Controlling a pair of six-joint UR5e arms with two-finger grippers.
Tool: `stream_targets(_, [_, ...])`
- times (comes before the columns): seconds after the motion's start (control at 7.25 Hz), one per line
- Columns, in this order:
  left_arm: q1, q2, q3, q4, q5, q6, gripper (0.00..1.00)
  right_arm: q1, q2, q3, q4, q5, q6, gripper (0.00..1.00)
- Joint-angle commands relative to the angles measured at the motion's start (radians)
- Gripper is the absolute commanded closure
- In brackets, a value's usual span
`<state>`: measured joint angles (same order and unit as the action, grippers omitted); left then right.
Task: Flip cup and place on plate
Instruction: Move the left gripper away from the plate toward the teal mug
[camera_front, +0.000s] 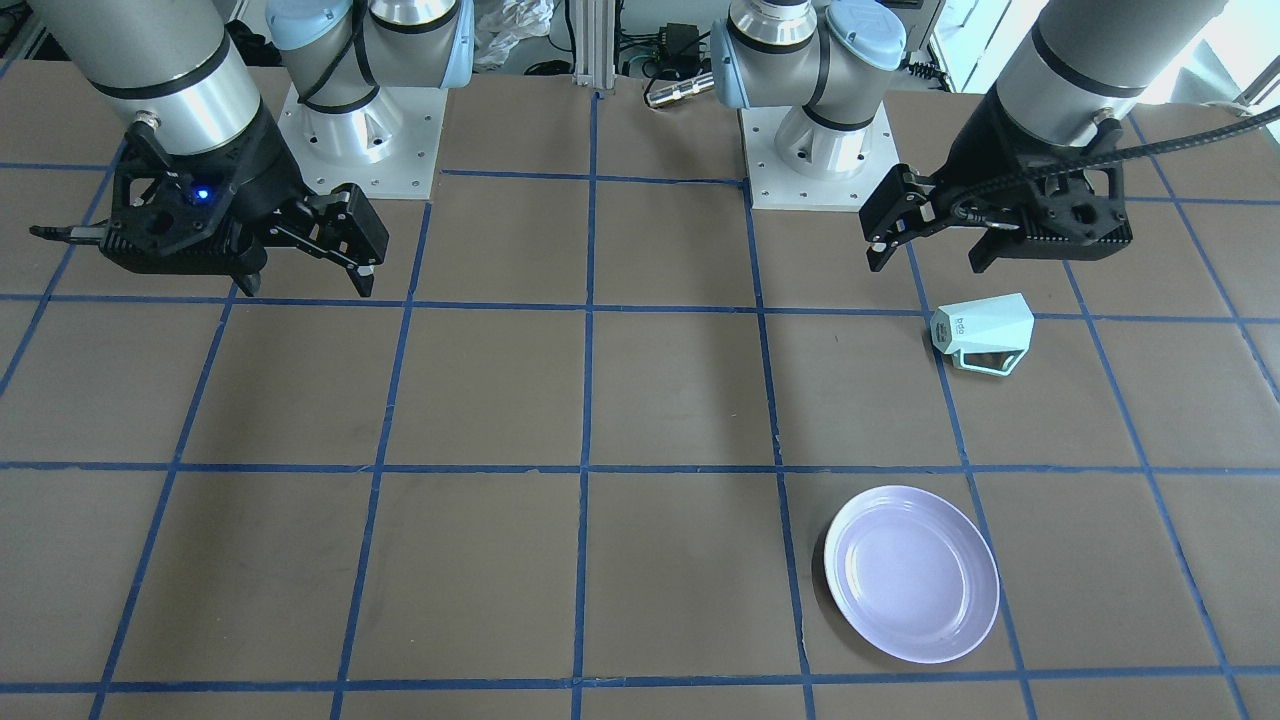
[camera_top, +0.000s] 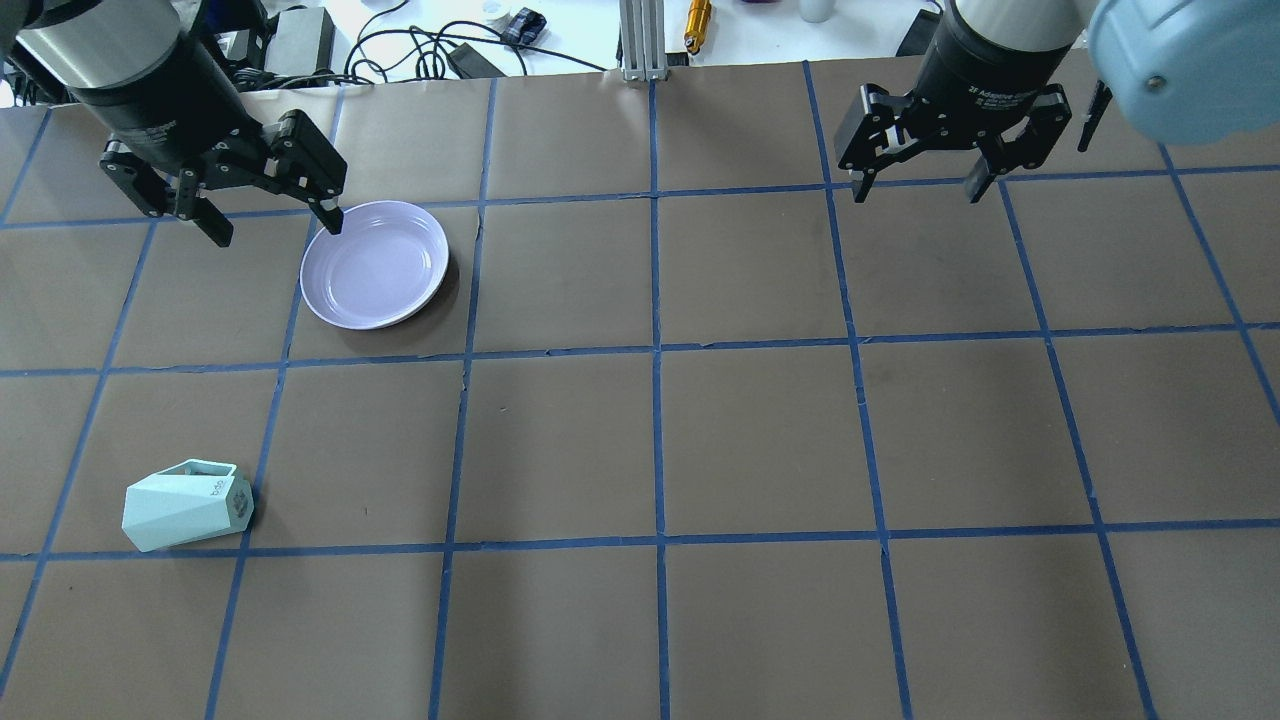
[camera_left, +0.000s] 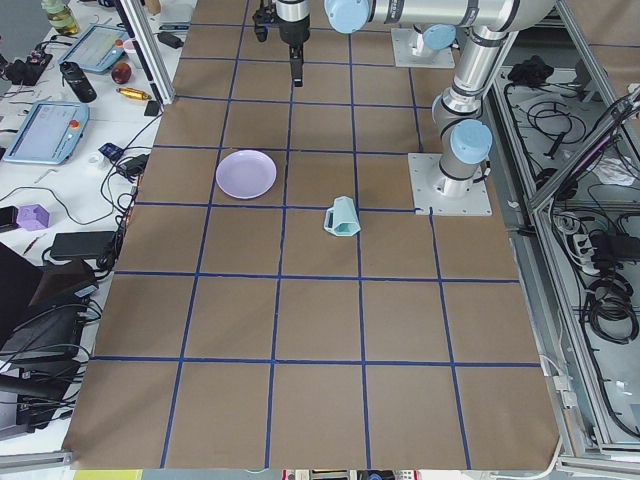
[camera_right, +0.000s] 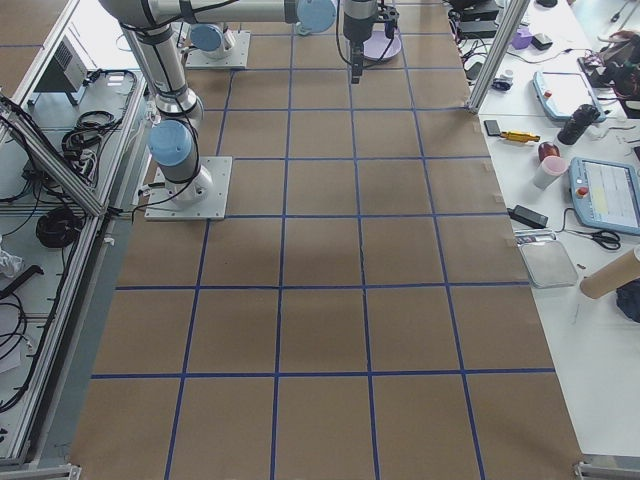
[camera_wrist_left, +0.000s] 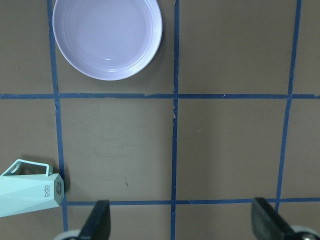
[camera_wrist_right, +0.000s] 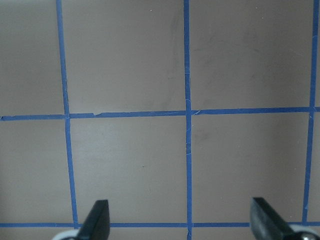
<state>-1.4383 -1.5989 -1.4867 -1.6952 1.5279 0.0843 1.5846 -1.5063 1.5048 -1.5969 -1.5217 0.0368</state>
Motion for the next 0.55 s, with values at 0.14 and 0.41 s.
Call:
stream_targets(0.14, [0.113,0.005,-0.004,-0.060,-0.043,0.122,0.00,0.000,0.000,0.000,0.000,0.000,0.000,0.00])
stream_targets(0.41, [0.191,0.005,-0.004,-0.104,-0.052,0.194,0.00,0.000,0.000,0.000,0.000,0.000,0.000,0.00])
